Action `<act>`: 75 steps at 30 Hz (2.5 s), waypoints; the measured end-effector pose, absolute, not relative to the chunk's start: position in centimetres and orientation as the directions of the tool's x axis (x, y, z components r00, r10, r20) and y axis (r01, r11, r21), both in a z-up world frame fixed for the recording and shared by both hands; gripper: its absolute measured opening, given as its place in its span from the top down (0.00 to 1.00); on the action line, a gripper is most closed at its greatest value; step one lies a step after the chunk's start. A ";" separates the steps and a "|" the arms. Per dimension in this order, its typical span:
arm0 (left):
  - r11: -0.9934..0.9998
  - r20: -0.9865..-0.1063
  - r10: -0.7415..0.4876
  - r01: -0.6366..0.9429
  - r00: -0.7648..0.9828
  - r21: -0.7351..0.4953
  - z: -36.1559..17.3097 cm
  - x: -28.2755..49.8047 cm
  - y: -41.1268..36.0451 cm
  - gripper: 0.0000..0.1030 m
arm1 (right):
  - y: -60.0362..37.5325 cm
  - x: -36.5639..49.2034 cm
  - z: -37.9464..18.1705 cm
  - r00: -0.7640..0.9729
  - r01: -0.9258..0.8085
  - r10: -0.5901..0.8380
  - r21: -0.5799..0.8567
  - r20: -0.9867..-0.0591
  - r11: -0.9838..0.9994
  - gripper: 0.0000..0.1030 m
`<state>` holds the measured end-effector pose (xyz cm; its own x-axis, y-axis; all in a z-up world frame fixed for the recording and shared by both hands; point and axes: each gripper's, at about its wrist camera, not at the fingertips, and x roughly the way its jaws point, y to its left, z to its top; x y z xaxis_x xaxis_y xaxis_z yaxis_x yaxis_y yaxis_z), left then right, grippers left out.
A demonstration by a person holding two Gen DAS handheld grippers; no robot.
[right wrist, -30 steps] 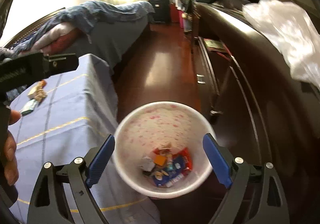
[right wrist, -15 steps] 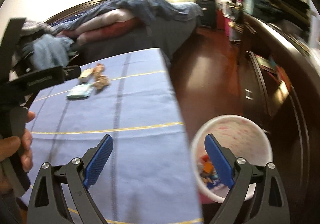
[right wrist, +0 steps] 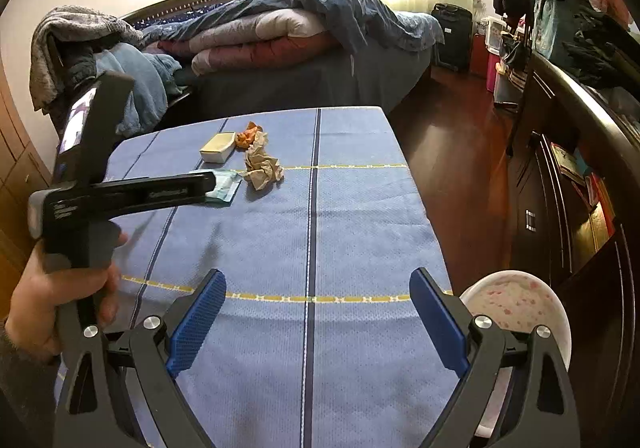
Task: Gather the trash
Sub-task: 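Grasp the tissue pack with the left tool while the right tool grasps the brown paper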
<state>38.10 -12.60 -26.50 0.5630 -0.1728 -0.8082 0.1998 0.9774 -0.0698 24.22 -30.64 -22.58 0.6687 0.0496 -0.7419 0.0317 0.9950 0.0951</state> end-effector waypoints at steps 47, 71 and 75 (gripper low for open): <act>0.991 -0.731 -0.134 0.079 0.669 -0.109 -23.9 37.9 -2.0 0.24 | -23.4 40.5 -27.3 0.566 -0.022 0.092 0.097 -0.819 0.995 0.77; 0.956 -0.657 -0.279 0.268 0.700 -0.121 -18.6 25.0 -9.5 0.23 | -29.9 21.7 -20.3 0.686 0.062 0.036 0.108 -0.727 0.992 0.72; 0.946 -0.626 -0.306 0.305 0.718 -0.112 -16.6 22.4 -11.1 0.23 | -30.4 19.2 -18.7 0.718 0.066 0.032 0.113 -0.695 0.991 0.72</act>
